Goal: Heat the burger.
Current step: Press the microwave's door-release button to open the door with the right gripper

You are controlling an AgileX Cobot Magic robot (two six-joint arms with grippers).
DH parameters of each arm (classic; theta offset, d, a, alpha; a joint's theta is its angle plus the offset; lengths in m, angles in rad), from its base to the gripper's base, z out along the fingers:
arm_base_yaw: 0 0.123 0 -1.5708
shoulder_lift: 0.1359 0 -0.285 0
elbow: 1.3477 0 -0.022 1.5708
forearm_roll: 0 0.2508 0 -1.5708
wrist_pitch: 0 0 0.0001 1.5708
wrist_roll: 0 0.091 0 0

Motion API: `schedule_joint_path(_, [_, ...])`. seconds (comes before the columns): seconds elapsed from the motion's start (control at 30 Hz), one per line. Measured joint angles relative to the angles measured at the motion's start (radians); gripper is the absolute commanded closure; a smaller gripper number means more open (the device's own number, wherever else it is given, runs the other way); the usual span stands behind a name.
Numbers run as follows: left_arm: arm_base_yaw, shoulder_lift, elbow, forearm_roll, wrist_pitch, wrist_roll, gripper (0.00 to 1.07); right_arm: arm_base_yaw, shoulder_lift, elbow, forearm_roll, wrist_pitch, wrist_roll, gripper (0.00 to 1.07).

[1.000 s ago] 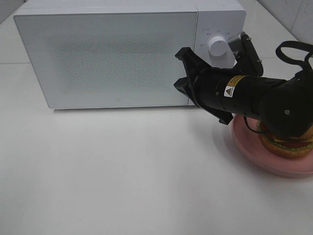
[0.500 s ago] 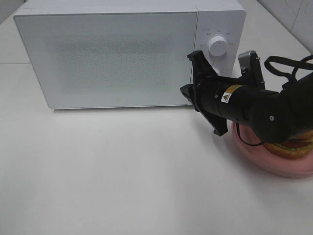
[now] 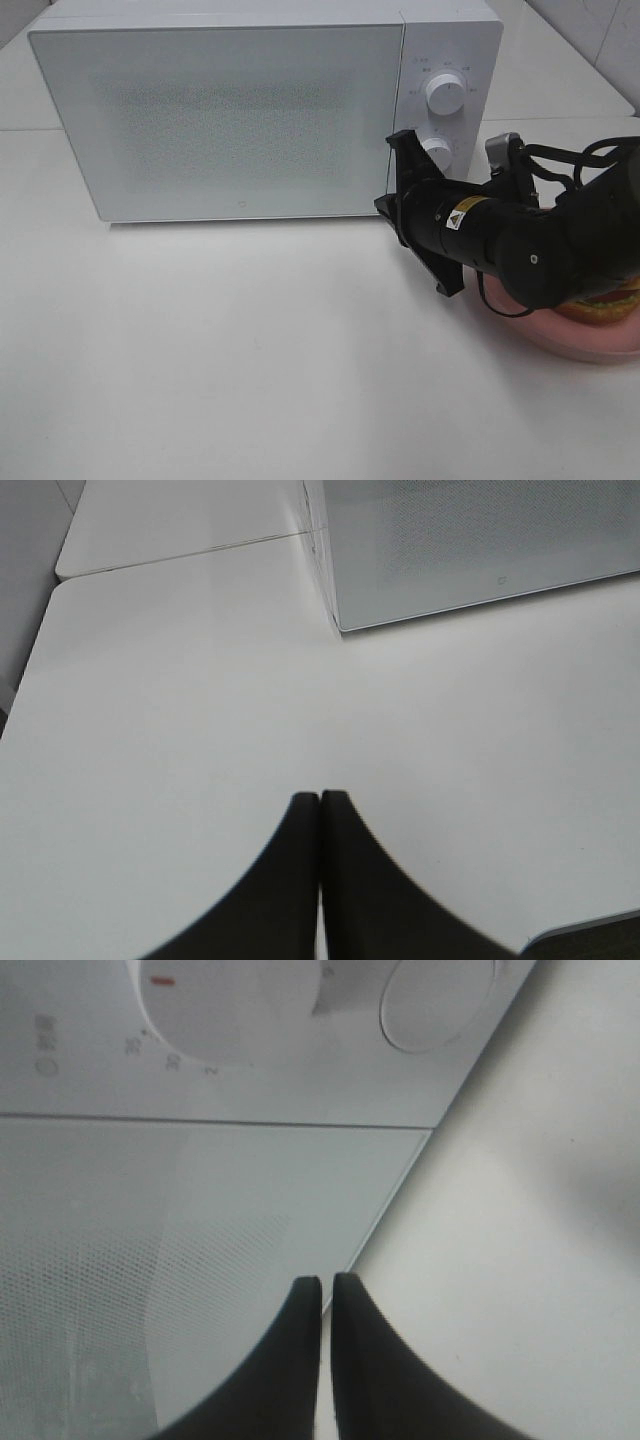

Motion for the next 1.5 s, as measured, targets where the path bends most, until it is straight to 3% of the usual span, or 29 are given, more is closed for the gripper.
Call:
schedule_joint_path(0.73, [0.000,0.000,0.000,0.000,0.000,0.000,1.06,0.036,0.034,-0.001,0.329,-0.093,-0.027,1.02])
schedule_joint_path(1.5, [0.000,0.000,0.000,0.000,0.000,0.000,1.06,0.036,0.073,-0.060,0.366,-0.096,-0.086,1.02])
